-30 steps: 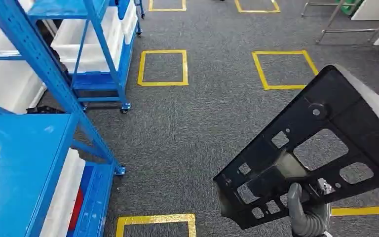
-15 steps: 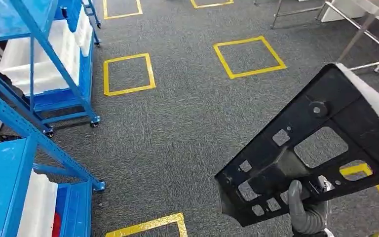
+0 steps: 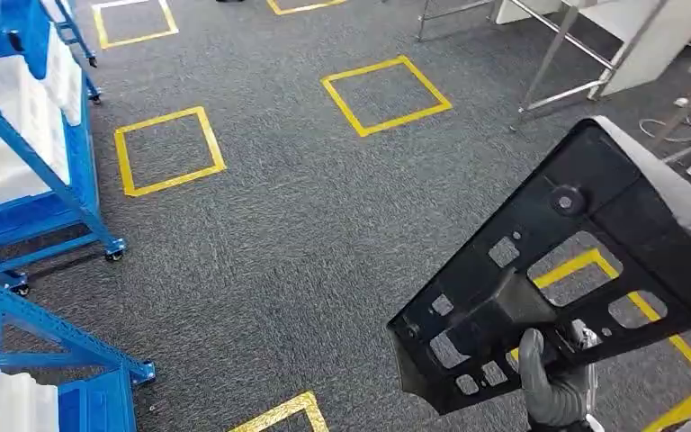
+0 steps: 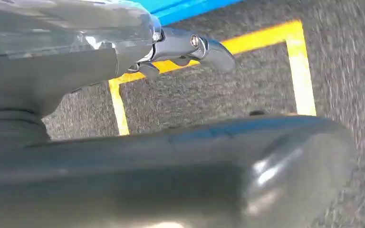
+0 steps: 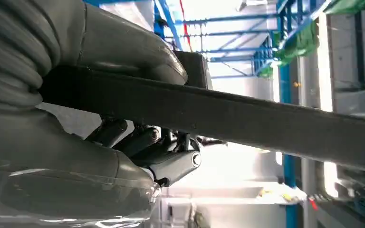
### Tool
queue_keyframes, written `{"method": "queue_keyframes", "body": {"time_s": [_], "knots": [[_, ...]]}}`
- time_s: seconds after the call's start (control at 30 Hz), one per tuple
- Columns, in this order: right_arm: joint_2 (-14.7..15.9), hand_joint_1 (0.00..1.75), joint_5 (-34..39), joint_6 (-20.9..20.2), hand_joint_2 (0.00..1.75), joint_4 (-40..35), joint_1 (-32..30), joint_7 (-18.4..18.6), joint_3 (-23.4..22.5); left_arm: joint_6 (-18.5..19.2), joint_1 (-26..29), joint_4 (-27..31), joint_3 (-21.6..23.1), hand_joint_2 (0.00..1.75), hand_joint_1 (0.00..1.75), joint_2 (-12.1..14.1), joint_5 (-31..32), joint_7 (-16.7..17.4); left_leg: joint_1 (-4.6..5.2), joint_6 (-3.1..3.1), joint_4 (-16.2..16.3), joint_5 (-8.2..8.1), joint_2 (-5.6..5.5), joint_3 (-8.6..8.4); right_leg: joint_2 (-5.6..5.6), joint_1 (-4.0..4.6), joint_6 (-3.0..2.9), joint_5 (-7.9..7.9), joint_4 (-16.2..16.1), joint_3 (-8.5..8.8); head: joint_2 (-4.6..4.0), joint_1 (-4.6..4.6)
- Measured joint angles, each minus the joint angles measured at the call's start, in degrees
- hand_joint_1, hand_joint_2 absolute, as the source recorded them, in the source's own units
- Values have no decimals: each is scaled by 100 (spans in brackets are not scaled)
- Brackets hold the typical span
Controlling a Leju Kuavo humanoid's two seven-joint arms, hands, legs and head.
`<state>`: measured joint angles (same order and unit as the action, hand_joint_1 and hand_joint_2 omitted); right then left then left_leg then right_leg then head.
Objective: Take the parts from the cabinet and place them on the table.
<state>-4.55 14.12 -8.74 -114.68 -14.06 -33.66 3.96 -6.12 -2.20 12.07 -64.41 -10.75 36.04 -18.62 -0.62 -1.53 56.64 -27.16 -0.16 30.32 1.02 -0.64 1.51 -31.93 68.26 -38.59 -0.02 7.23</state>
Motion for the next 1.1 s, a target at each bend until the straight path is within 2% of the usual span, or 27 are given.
{"method": "queue_keyframes", "body": {"time_s": [0.03, 0.07, 0.1, 0.17, 0.2, 0.23, 0.27, 0.37, 0.4, 0.43, 0.47, 0.5, 0.57, 0.6, 0.63, 0.67, 0.7, 0.73, 0.77, 0.87, 0.9, 0.93, 0.97, 1.0, 1.03, 1.07, 1.1], "knots": [[-7, 175, 0, -9, 175, 11, 5, 2, 0, -2, 13, 0, -2, 0, 0, 0, 2, 9, 16, -10, 2, -7, 100, 1, -46, -16, 18, -198, 512, -241, 0, 0], [-7, 175, -9, -15, 175, 26, 5, 6, -2, -2, 14, 0, -2, 0, 0, 2, 11, 11, 20, -11, 3, -13, 186, 1, -60, -22, 30, -251, 794, -377, -2, 0], [-7, 175, -26, -20, 175, 37, 6, 18, -2, -2, 11, 0, -2, 0, 0, 4, 15, 9, 20, -8, 3, -21, 271, -6, -74, -26, 41, -165, 785, -371, -2, 0], [-7, 175, -72, -20, 175, 39, 40, 30, -2, 4, 0, 0, -2, 0, 0, 4, 48, 0, 20, 12, 3, -48, 417, -37, -144, -28, 33, 279, 18, 40, -2, 0], [-7, 175, -85, -20, 175, 39, 73, 37, -4, 16, -7, 0, -2, 0, 0, 4, 57, -4, 21, 35, 3, -67, 481, -70, -291, -17, 8, 515, -559, 363, -2, 0], [-9, 175, -87, -15, 175, 39, 107, 37, -7, 31, -7, 0, -2, 0, 0, 4, 72, -7, 43, 59, 3, -85, 520, -100, -644, 16, -33, 570, -946, 573, -2, 0], [-9, 175, -96, -11, 175, 42, 166, 44, -7, 57, -4, 0, -2, 0, 0, 7, 90, -15, 95, 101, 34, -122, 582, -102, -700, 85, -102, 533, -1028, 593, 0, 0], [-9, 175, -118, 46, 175, 39, 170, 29, -77, 107, -14, 0, 2, 0, 0, 17, 179, -39, 105, 163, 13, -151, 803, -156, -444, 98, -179, 535, -1023, 538, -2, 2], [-9, 175, -138, 66, 175, 26, 157, 17, -109, 114, -7, 2, 18, 0, 0, 17, 232, -66, 84, 206, 49, -213, 776, -134, -358, 22, -232, 571, -1073, 579, 0, 2], [-17, 175, -157, 87, 175, 13, 142, -2, -131, 114, -2, 4, 33, 0, 0, 15, 262, -88, 60, 229, 180, -311, 493, -116, -307, 26, -254, 574, -1074, 578, -2, 2], [-17, 175, -168, 92, 175, 7, 149, -9, -149, 116, 17, 4, 44, 0, 0, 4, 295, -107, 43, 234, 537, -532, 248, 37, -244, 15, -296, 581, -1073, 570, -2, 4], [-26, 175, -173, 94, 175, 7, 143, -15, -153, 116, 36, 4, 46, 0, 0, -7, 306, -125, 31, 248, 1035, -777, 124, 264, -160, 15, -308, 582, -1072, 568, -2, 2], [-33, 175, -186, 90, 175, 4, 120, -15, -162, 123, 71, 4, 48, 0, 0, -11, 308, -138, 29, 273, 1873, -1042, 64, 684, 30, 18, -315, 583, -1060, 568, -2, 2], [-35, 175, -186, 92, 175, 2, 114, -15, -181, 133, 85, 4, 50, 0, 0, -18, 310, -140, 27, 276, 1926, -965, 62, 741, 119, 18, -314, 582, -1055, 572, -2, 2], [-35, 175, -186, 94, 175, 2, 113, -15, -201, 142, 89, 4, 52, 0, 0, -20, 317, -140, 22, 271, 1697, -748, 58, 673, 215, 17, -311, 579, -1045, 580, -2, 2], [-37, 175, -186, 98, 175, 2, 114, -17, -214, 151, 85, 7, 55, 0, 0, -22, 326, -142, 9, 262, 1269, -464, 33, 511, 309, 14, -300, 572, -1032, 587, 0, 2], [-48, 175, -201, 103, 175, -2, 115, -17, -234, 162, 82, 13, 59, 0, 0, -22, 352, -146, -10, 252, 681, -138, -67, 270, 399, 11, -278, 558, -1005, 593, -2, 2], [-52, 175, -205, 105, 175, -17, 112, -17, -247, 164, 88, 15, 59, 0, 0, -22, 356, -146, -42, 241, 285, -24, -376, 134, 458, -2, -253, 542, -978, 568, -2, 2], [-59, 175, -210, 109, 175, -26, 122, -20, -256, 168, 88, 15, 61, 0, 0, -24, 365, -146, -47, 231, 209, -98, -569, 107, 515, 30, -217, 535, -933, 525, 0, 2], [-68, 175, -242, 109, 175, -81, 91, -20, -293, 173, 80, 20, 72, 0, 0, -33, 372, -144, -6, 150, 207, -64, -393, 105, 731, -34, -91, 606, -968, 445, -2, 2], [-72, 175, -254, 109, 175, -98, 80, -17, -310, 182, 76, 22, 76, 0, 0, -50, 367, -146, -39, 82, 123, -22, -303, 89, 776, -26, -39, 608, -962, 427, 0, 2], [-72, 175, -269, 107, 175, -113, 58, -20, -330, 182, 66, 31, 79, 0, 0, -57, 361, -146, -36, 43, 90, 3, -218, 69, 418, -16, -33, 543, -879, 412, -2, 0], [-72, 175, -269, 105, 175, -129, 80, -17, -334, 190, 67, 33, 79, 0, 0, -70, 361, -149, -31, 4, 76, 10, -149, 68, 97, 6, -16, 357, -632, 285, -2, 0], [-77, 175, -269, 105, 175, -129, 103, -17, -334, 197, 81, 35, 79, 0, 0, -76, 358, -149, -16, -3, 76, 7, -60, 78, -20, -4, 6, 117, -209, 79, -2, 0], [-79, 175, -269, 103, 175, -129, 99, -17, -334, 201, 91, 35, 79, 0, 0, -83, 358, -149, -5, -13, 78, 1, 31, 81, -57, -19, 20, -97, 262, -142, 0, 0], [-79, 175, -277, 98, 175, -127, 92, -13, -334, 201, 96, 35, 79, 0, 0, -85, 356, -149, 0, -18, 79, -4, 123, 84, -66, -25, 32, -224, 631, -318, 0, 0], [-79, 175, -286, 96, 175, -124, 92, -7, -337, 206, 95, 35, 79, 0, 0, -85, 356, -149, 2, -15, 80, -11, 212, 84, -72, -27, 41, -217, 794, -395, 0, 0]]}}
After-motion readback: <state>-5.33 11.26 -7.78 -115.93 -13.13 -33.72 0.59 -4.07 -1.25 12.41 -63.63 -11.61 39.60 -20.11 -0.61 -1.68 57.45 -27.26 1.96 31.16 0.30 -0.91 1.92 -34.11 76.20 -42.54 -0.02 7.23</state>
